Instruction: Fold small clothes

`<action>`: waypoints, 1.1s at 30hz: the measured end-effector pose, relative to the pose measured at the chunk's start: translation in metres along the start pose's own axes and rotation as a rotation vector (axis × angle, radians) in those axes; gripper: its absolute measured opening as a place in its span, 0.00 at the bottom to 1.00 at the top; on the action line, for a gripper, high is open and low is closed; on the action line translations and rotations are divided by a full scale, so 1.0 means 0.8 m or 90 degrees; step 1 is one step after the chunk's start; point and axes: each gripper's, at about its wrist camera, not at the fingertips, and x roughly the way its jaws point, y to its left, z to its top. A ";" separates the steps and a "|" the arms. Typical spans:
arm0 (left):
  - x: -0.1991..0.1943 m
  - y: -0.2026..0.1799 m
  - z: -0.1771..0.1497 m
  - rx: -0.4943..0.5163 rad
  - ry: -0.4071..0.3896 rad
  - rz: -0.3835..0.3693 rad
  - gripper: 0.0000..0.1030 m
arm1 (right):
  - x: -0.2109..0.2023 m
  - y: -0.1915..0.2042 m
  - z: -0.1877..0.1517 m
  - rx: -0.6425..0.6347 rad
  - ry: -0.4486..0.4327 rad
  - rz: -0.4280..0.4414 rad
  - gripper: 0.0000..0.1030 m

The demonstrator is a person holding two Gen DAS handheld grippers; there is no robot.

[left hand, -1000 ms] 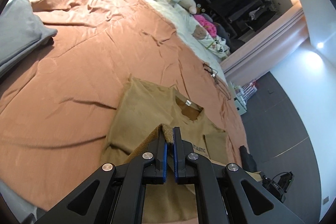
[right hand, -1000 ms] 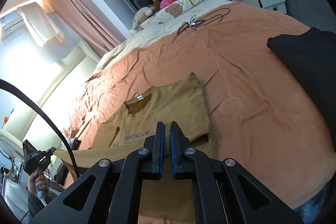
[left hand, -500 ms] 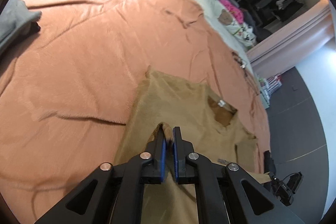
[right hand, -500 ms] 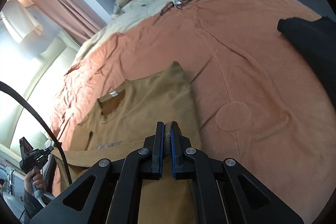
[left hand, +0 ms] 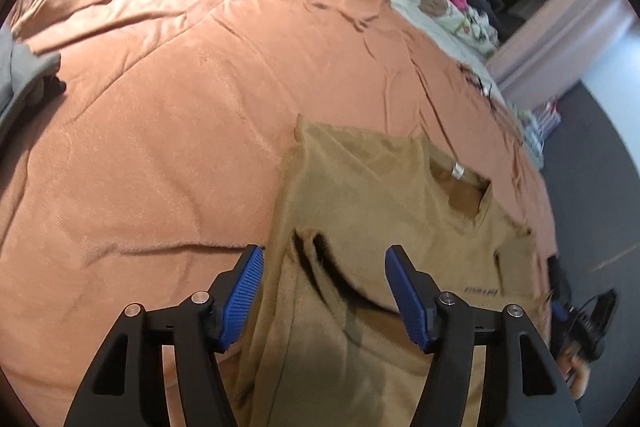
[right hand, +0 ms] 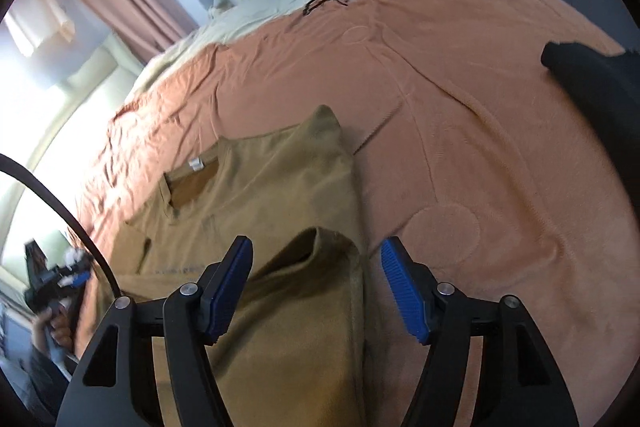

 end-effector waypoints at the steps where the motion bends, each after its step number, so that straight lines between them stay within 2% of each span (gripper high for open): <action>1: -0.001 -0.002 -0.003 0.013 0.002 0.009 0.63 | 0.001 0.000 -0.004 -0.011 0.004 -0.006 0.64; 10: -0.010 -0.014 -0.021 0.126 0.024 0.059 0.63 | -0.010 0.017 -0.012 -0.106 0.049 -0.053 0.63; 13: -0.004 -0.015 -0.026 0.171 0.052 0.086 0.63 | -0.012 0.021 -0.014 -0.137 0.065 -0.071 0.63; 21: 0.040 -0.014 -0.023 0.206 0.079 0.134 0.62 | 0.027 0.038 -0.011 -0.191 0.111 -0.119 0.63; 27: 0.062 -0.016 -0.001 0.212 0.071 0.146 0.61 | 0.057 0.046 0.004 -0.206 0.106 -0.146 0.63; 30: 0.072 -0.019 0.010 0.214 0.069 0.145 0.58 | 0.067 0.044 0.013 -0.205 0.095 -0.151 0.52; 31: 0.075 -0.020 0.012 0.215 0.070 0.144 0.57 | 0.071 0.043 0.016 -0.206 0.094 -0.151 0.45; 33: 0.083 -0.019 0.019 0.212 0.069 0.147 0.56 | 0.079 0.042 0.019 -0.206 0.097 -0.153 0.41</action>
